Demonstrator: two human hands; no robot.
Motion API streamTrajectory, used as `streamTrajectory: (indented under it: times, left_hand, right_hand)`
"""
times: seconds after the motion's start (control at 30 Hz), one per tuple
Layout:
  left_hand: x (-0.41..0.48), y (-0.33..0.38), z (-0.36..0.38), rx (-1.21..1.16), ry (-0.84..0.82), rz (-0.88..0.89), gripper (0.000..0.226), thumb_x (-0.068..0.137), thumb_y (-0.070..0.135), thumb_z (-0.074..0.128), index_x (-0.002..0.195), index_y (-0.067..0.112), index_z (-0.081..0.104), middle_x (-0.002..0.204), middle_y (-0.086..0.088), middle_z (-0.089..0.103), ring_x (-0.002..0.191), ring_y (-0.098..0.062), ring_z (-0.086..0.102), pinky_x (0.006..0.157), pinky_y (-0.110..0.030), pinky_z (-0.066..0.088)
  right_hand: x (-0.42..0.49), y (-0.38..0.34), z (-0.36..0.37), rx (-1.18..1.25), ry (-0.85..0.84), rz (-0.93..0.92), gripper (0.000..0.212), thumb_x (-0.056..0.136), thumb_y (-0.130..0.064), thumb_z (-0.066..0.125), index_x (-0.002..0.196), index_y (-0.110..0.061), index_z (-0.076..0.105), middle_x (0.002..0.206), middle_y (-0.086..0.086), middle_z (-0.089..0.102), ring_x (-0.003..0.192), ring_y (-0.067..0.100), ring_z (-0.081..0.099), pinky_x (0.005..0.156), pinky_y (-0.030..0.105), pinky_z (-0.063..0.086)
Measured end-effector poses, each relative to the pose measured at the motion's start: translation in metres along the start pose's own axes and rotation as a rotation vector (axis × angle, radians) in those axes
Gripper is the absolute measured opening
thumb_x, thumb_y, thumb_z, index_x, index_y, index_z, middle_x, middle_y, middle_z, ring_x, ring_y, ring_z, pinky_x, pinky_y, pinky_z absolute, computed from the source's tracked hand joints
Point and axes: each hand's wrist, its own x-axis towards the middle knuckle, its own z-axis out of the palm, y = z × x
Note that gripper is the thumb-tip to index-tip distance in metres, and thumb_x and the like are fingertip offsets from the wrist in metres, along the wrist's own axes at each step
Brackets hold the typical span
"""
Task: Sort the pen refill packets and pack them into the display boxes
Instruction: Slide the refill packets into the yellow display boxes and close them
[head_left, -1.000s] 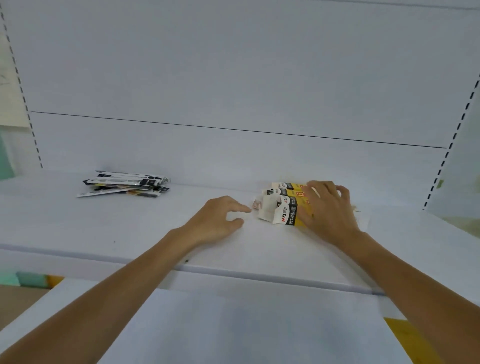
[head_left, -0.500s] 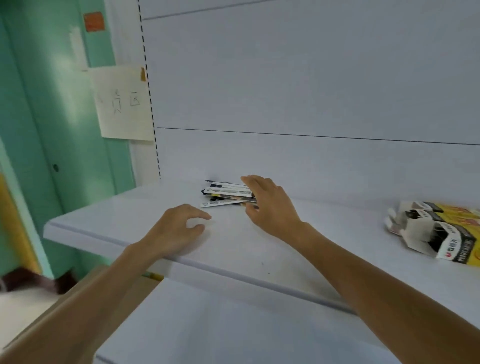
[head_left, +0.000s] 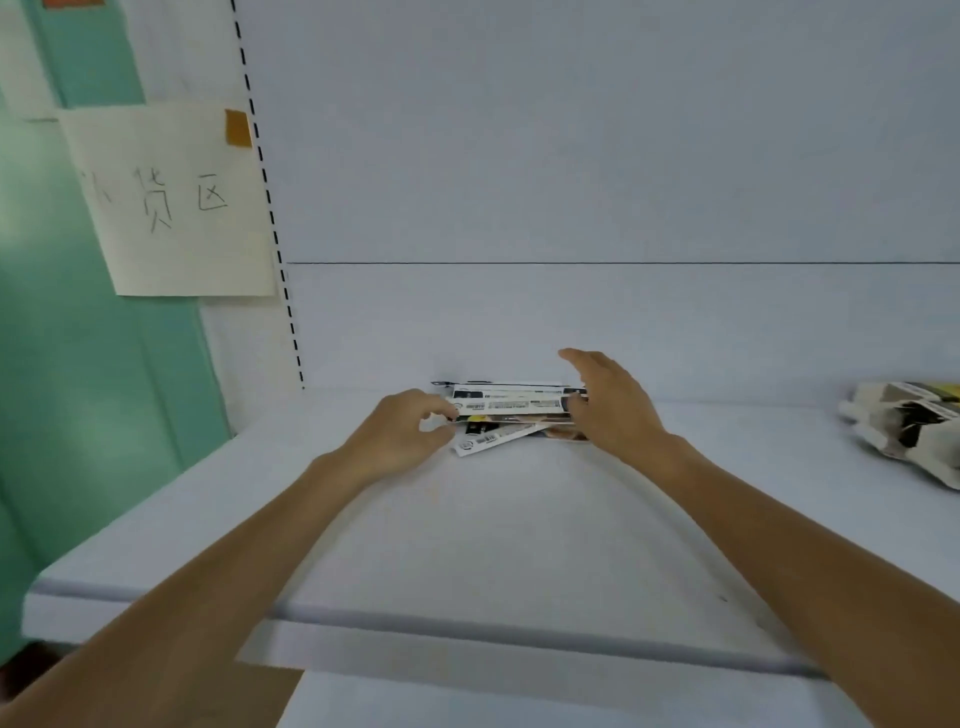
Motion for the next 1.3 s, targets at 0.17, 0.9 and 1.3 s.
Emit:
streamTrajectory:
  times: [0.17,0.9,1.3]
  left_hand:
    - [0.042,0.006,0.021,0.303,-0.010,0.149,0.033,0.095,0.029,0.043,0.126,0.018,0.051,0.132,0.002,0.048,0.119,-0.020,0.043,0.096,-0.033,0.036]
    - [0.031,0.026,0.018,-0.326,-0.176,-0.006,0.023,0.094,0.019,0.051,0.115,0.019,0.059,0.112,0.000,0.063,0.104,-0.020,0.058,0.089,-0.033,0.045]
    - [0.011,0.010,-0.001,-0.875,0.140,-0.400,0.008,0.091,0.014,0.056,0.094,0.015,0.063,0.092,-0.003,0.068,0.078,-0.014,0.064,0.063,-0.025,0.051]
  right_hand:
    - [-0.003,0.033,-0.011,-0.082,0.009,0.163,0.054,0.089,-0.005,0.042,0.141,-0.014,0.033,0.135,0.010,0.045,0.122,0.028,0.043,0.097,0.037,0.038]
    - [-0.017,0.004,0.004,0.006,0.106,-0.054,0.037,0.088,-0.035,0.056,0.117,-0.014,0.050,0.114,0.000,0.060,0.104,0.019,0.047,0.084,0.032,0.040]
    - [-0.026,-0.005,0.010,-0.317,0.417,-0.332,0.017,0.079,-0.019,0.069,0.073,-0.010,0.056,0.063,0.001,0.059,0.039,0.019,0.048,0.042,0.022,0.032]
